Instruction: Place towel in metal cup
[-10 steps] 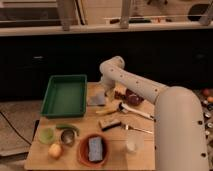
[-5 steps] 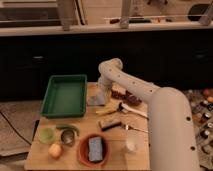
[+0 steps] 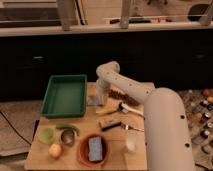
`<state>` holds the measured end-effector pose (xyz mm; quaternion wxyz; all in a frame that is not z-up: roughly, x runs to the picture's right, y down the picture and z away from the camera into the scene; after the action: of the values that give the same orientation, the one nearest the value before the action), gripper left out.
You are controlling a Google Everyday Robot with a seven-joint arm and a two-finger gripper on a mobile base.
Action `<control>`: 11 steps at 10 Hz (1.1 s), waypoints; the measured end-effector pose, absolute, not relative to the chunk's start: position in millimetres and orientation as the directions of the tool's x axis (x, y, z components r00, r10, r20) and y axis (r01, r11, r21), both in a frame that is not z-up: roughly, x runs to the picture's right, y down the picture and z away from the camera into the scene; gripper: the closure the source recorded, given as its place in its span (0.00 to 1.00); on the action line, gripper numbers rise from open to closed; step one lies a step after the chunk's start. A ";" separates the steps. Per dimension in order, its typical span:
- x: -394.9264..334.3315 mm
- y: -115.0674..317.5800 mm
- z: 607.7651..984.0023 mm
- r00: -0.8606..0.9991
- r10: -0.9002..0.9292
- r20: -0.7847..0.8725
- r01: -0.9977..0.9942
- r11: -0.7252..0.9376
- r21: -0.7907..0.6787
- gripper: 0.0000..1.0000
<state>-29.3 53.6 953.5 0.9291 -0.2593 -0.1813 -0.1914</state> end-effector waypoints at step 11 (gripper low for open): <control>-19.5 71.9 978.4 0.897 -0.183 0.403 0.393 0.750 -0.532 0.83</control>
<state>-19.5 71.9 978.4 0.9207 -0.3170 -0.1651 -0.1565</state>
